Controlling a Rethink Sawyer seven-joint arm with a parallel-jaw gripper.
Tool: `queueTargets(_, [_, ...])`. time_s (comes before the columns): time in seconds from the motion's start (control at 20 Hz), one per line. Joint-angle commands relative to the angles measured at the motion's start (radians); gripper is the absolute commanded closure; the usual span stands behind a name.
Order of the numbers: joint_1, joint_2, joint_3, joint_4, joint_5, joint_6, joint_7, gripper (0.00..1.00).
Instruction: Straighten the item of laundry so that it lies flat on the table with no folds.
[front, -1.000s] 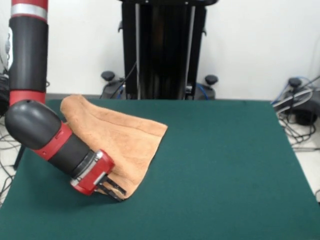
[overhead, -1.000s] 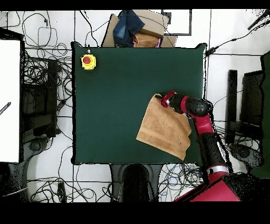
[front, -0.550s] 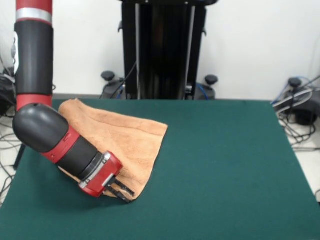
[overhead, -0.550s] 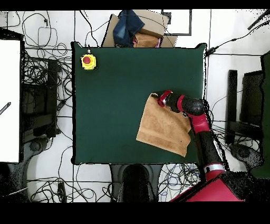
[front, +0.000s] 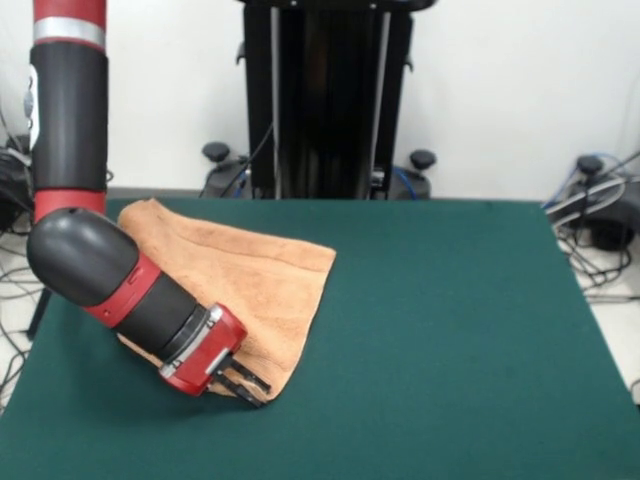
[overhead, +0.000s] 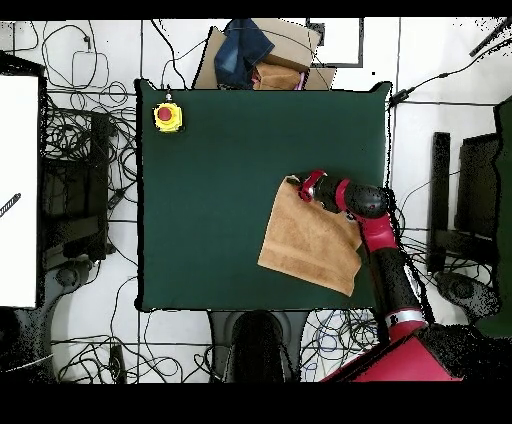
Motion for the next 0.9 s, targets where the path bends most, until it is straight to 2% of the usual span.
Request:
queueTargets(0.05, [0.043, 0.056, 0.064, -0.027, 0.017, 0.008, -0.18, 1.0])
queueTargets(0.9, [0.054, 0.101, 0.101, 0.011, 0.009, -0.027, -0.137, 1.0])
